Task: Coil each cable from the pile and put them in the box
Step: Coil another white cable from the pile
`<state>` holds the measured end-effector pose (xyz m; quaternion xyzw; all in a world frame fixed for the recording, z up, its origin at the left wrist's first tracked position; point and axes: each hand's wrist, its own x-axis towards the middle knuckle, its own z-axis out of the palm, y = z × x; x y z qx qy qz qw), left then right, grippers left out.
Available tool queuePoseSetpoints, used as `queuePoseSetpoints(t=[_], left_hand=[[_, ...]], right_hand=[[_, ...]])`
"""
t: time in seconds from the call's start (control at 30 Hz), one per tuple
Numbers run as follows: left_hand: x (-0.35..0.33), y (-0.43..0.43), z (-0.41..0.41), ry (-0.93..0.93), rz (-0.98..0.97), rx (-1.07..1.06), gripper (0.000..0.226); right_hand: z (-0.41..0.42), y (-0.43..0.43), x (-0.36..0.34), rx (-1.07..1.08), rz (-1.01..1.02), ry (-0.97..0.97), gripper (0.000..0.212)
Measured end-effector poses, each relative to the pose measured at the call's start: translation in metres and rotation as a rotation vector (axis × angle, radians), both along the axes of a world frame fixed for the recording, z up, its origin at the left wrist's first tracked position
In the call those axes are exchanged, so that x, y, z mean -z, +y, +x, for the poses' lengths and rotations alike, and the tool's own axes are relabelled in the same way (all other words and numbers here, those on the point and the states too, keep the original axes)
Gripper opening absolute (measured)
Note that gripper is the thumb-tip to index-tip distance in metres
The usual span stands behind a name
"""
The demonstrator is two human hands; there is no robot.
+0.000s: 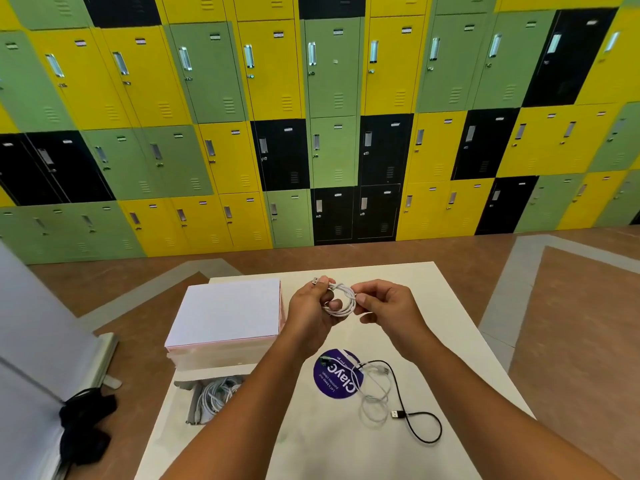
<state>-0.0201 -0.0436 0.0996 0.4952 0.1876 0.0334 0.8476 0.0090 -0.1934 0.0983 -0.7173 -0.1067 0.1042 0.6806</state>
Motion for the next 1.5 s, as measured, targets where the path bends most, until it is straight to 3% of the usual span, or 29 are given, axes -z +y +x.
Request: queuePoseSetpoints(t=[0.17,0.3,0.53,0.63,0.8,0.9,1.23,1.5], left_hand=[[0.001,-0.002,-0.001,-0.017,0.076,-0.004,0.019],[0.002,-0.006,-0.002,-0.017,0.146,0.002,0.018],[0.0,-0.003,-0.006,-0.005,0.181,-0.007,0.02],[0.002,-0.003,-0.009,-0.022,0.128,0.004,0.017],[0.002,0.006,-0.014,-0.023,0.372,0.056,0.019],[0.004,0.021,-0.023,-0.001,0.421,0.027,0.016],[0.007,0.097,-0.068,0.085,0.596,0.042,0.018],[0.029,0.157,-0.123,0.128,0.446,-0.018,0.01]], right_hand=[[-0.004,0.009,0.008,0.189,-0.372,-0.286,0.014],[-0.009,0.016,0.011,0.24,-0.449,-0.331,0.017],[-0.01,0.011,0.006,0.105,-0.368,-0.209,0.011],[-0.008,0.01,0.006,0.05,-0.24,-0.112,0.005],[-0.01,0.008,0.008,0.06,-0.052,0.018,0.008],[-0.014,0.014,0.008,0.048,-0.017,0.032,0.012],[-0.033,0.069,0.009,-0.106,-0.084,-0.021,0.009],[-0.066,0.127,0.033,-0.286,-0.211,-0.057,0.012]])
